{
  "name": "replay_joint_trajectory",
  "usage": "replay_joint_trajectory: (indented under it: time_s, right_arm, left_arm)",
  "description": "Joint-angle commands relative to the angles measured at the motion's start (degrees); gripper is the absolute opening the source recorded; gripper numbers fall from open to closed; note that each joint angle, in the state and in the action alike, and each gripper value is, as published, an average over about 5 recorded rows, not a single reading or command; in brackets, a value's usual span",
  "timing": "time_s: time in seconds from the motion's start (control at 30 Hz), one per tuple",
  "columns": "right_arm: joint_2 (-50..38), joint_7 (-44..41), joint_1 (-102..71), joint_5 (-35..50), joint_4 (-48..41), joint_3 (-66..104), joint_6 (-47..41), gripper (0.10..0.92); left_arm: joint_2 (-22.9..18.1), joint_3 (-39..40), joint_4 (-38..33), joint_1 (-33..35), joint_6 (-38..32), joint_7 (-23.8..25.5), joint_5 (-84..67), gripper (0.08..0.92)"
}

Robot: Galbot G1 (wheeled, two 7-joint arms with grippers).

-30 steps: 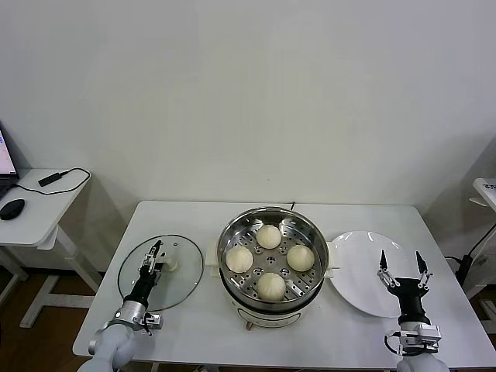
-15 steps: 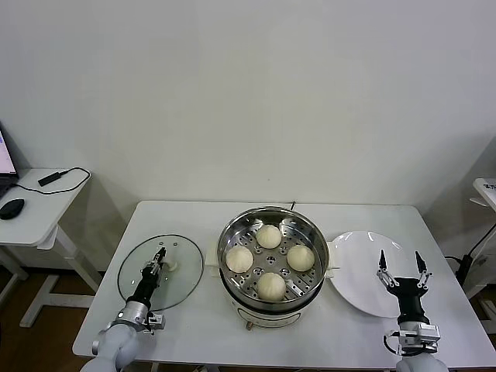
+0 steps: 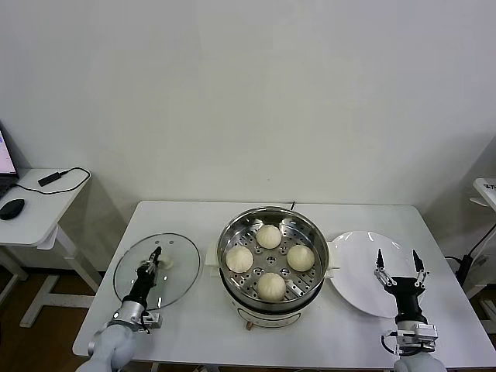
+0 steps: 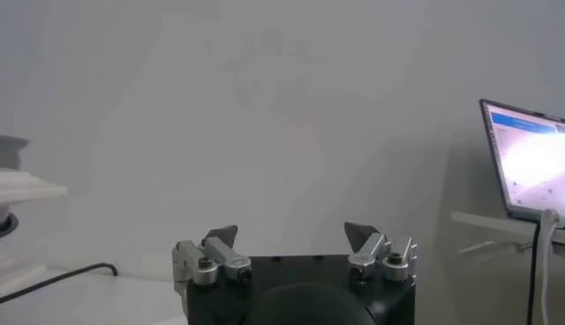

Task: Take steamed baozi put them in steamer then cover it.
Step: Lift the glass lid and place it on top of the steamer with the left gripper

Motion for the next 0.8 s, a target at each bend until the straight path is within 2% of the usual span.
replay_joint_trajectory:
  time_s: [0.03,0.2,0.4,0.53,0.63,0.8]
  right_arm:
    - [0.0,0.1,0.2,-0.2,0.2,-0.2,-0.2,0.823]
    - [-0.5,0.3,0.5,-0.3,0.2,-0.4,-0.7,0.823]
    - [-0.6,0.6,1.2,-0.5,-0.3,-0.6,-1.1,0.823]
    - [-0.5,0.8,1.7,-0.7,-0.8,-0.7,-1.3,0.823]
    - [-0.4,0.9,2.0,-0.9,-1.2,-0.9,-1.4,0.823]
    - [0.3,1.0,2.6,-1.3,-1.9,-1.2,-1.8,0.823]
  left_arm:
    - [2.5,-7.5,-19.8,5.3,2.3,2.7,-3.8,0.189]
    - [4.9,-10.0,-29.9,8.5,3.8,4.9,-5.1,0.189]
    - [6.0,-5.7,-43.6,12.6,8.0,9.1,-5.6,0.189]
    - [6.3,1.7,-51.8,12.3,14.3,13.9,-4.4,0.189]
    - [6.7,9.8,-55.9,9.4,20.2,17.2,-2.8,0.189]
    - [5.7,24.7,-56.2,1.1,28.0,21.8,0.5,0.189]
